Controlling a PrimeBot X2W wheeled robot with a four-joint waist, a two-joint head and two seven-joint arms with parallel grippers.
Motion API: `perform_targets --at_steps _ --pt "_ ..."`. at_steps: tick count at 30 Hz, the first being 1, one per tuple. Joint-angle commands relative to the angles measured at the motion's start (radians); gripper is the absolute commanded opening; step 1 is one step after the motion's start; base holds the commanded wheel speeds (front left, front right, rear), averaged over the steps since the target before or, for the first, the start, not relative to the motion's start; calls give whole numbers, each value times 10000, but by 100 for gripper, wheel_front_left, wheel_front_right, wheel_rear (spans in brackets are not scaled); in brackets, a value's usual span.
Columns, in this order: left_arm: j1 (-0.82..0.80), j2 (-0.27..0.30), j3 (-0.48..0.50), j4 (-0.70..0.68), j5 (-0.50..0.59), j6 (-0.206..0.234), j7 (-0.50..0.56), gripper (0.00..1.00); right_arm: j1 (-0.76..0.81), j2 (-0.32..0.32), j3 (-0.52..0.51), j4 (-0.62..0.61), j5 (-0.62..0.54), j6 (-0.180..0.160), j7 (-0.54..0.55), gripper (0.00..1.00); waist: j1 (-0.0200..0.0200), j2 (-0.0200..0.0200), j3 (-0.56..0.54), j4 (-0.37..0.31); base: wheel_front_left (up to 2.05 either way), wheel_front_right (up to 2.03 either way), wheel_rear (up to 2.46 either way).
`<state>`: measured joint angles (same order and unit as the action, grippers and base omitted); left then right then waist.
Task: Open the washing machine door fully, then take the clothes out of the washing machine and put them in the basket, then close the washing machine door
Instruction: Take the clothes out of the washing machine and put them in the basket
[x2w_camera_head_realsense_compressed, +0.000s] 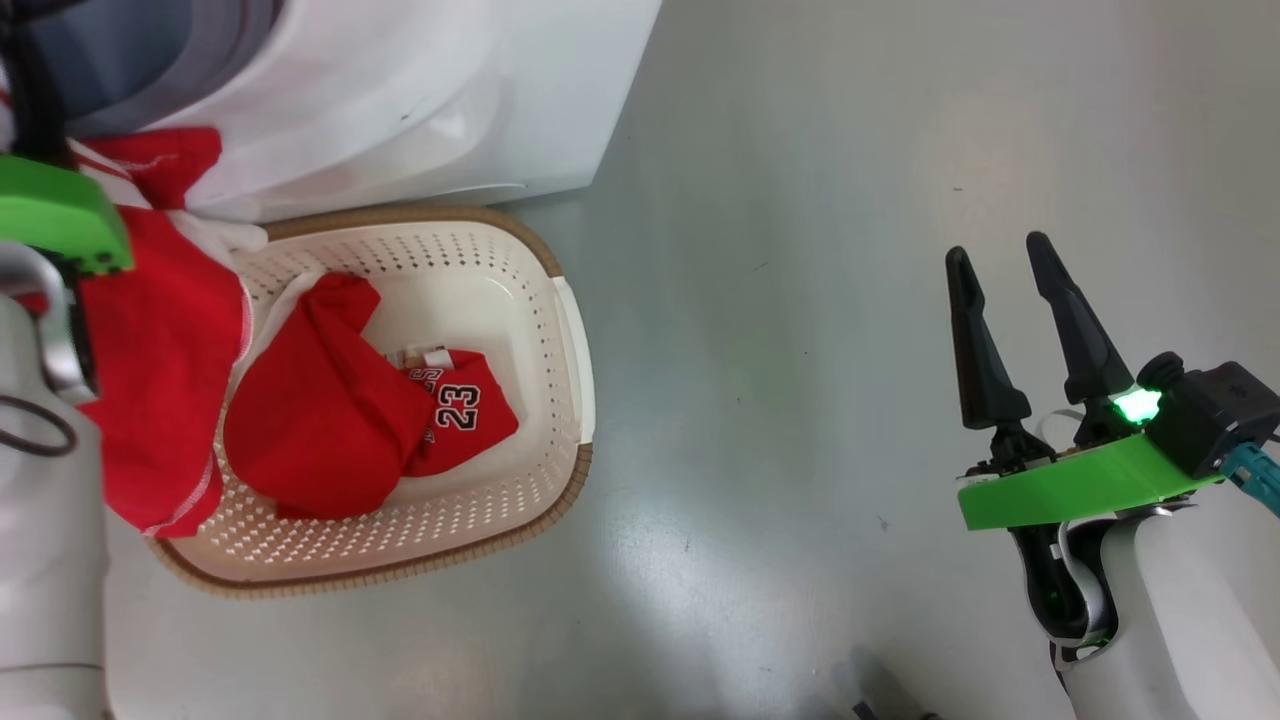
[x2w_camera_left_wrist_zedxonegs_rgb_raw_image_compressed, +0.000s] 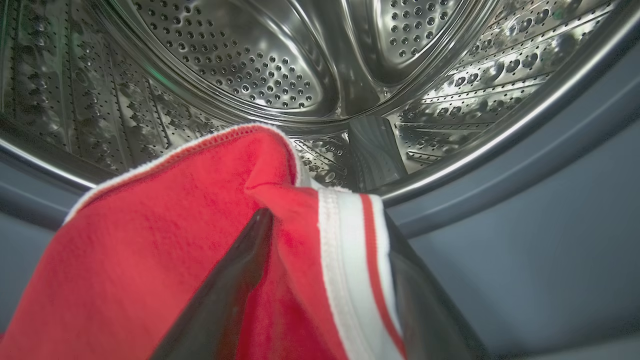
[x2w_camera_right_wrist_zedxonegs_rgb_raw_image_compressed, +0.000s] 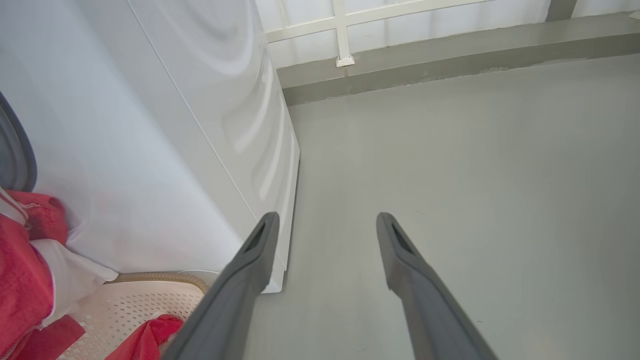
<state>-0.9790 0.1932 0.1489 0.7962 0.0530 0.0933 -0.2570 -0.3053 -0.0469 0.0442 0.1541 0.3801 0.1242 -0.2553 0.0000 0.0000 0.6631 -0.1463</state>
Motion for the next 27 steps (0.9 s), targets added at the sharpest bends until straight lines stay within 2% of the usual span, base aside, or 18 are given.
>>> perform_targets --at_steps 1,3,4,5,6,7,8,13,16,21,27 --pt "-152 658 156 -22 -20 132 -48 100 -16 -33 222 -237 129 65 -65 100 0 0 36 -55 0 0 0" --pt "-243 732 124 81 -75 167 -48 100 -24 -33 224 -247 136 65 -65 100 0 0 37 -75 0 0 0" --pt "-270 723 133 128 -196 175 -48 65 -12 -33 207 -254 138 65 -65 100 0 0 33 -76 0 0 0" --pt "-308 766 166 211 -285 119 -48 43 -8 -33 207 -259 140 65 -65 100 0 0 43 -80 0 0 0" --pt "-348 789 186 276 -363 61 -48 5 -8 -33 202 -263 141 65 -65 100 0 0 51 -79 0 0 0" --pt "-348 789 186 276 -363 61 -48 5 -8 -33 202 -263 141 65 -65 100 0 0 51 -79 0 0 0" --pt "-365 799 180 307 -405 27 -48 0 -6 -33 194 -265 140 65 -65 100 0 0 50 -72 0 0 0" --pt "-299 656 379 99 -878 -253 -48 0 -30 -33 126 -273 118 65 -65 100 0 0 39 9 0 0 0" --pt "-109 441 713 -334 -1341 -615 -48 0 -54 -33 63 -277 100 65 -65 100 0 0 4 96 0 0 0" --pt "777 -167 1487 -1513 -2053 -1515 -48 0 -29 -33 -31 -265 74 65 -65 100 0 0 -146 261 0 0 0" --pt "2029 -916 2295 -2807 -2390 -2076 -48 0 41 -33 -138 -277 10 65 -65 100 0 0 -284 491 0 0 0"
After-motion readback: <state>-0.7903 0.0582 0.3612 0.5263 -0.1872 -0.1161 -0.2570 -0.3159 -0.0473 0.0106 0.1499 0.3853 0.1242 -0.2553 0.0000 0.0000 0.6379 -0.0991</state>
